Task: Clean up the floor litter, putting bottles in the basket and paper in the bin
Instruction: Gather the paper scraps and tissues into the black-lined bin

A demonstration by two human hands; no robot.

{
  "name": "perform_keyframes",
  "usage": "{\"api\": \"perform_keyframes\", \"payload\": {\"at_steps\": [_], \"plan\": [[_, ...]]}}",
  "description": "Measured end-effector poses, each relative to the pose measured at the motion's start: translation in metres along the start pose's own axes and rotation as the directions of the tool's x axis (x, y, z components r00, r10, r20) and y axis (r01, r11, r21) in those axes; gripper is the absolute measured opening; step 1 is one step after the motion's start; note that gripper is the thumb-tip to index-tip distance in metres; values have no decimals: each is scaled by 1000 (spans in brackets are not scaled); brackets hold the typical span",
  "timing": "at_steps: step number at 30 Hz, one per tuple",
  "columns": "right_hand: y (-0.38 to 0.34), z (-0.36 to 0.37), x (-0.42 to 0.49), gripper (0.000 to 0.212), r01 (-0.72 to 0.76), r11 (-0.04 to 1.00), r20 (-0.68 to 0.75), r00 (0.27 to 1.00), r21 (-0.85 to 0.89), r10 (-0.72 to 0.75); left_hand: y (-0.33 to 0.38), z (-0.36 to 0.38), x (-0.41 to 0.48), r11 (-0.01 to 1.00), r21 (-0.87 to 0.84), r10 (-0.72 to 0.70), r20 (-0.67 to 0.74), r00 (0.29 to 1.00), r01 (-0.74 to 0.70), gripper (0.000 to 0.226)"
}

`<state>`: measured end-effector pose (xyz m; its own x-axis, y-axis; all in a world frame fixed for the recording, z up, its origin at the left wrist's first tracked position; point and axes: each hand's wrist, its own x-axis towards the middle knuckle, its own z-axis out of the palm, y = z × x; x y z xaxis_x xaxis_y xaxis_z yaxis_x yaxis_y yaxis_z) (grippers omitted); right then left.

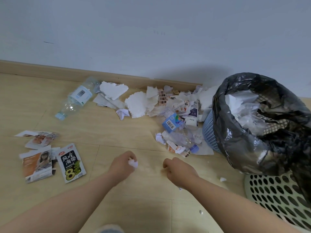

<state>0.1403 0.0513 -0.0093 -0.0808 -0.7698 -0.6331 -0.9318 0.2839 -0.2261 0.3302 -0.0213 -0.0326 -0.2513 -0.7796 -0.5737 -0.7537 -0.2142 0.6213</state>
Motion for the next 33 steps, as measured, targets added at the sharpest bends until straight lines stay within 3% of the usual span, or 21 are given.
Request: {"api": "perform_keyframes", "payload": {"at_steps": [2, 5, 10, 12, 17, 23, 25, 28, 30, 33], "plan": [[9, -6, 0, 23, -38, 999, -48, 998, 13, 38, 29, -1, 8, 992, -122, -11, 10, 1000, 12, 22], [25, -19, -1, 6, -99, 992, -90, 990, 73, 105, 79, 2, 13, 988, -137, 79, 80, 994, -68, 25], [39, -47, -4, 29, -143, 956, -179, 965, 257, 192, 130, 13, 22, 990, -85, 122, 120, 985, -112, 23], [34, -58, -7, 29, -68, 923, -268, 946, 379, 180, 149, 12, 23, 980, -112, 171, 55, 984, -164, 25], [10, -98, -26, 23, 175, 855, -494, 863, 489, 106, 207, -9, 13, 948, -175, 241, -144, 960, -265, 18], [27, -183, -67, 18, 376, 606, -648, 690, 701, 321, 285, -28, -14, 880, -368, 264, -145, 954, -300, 26], [53, -202, -79, 13, 374, 583, -667, 603, 721, 438, 306, -23, -24, 829, -479, 272, -104, 957, -288, 22], [96, -210, -85, 7, 269, 592, -637, 488, 760, 596, 326, 2, -32, 796, -589, 204, 48, 978, -137, 16], [118, -207, -82, 12, 197, 520, -544, 483, 831, 686, 331, 25, -37, 786, -617, 159, 139, 978, -40, 10], [140, -200, -77, 18, 177, 311, -357, 519, 934, 777, 331, 49, -44, 807, -588, 108, 218, 970, 43, 10]]}}
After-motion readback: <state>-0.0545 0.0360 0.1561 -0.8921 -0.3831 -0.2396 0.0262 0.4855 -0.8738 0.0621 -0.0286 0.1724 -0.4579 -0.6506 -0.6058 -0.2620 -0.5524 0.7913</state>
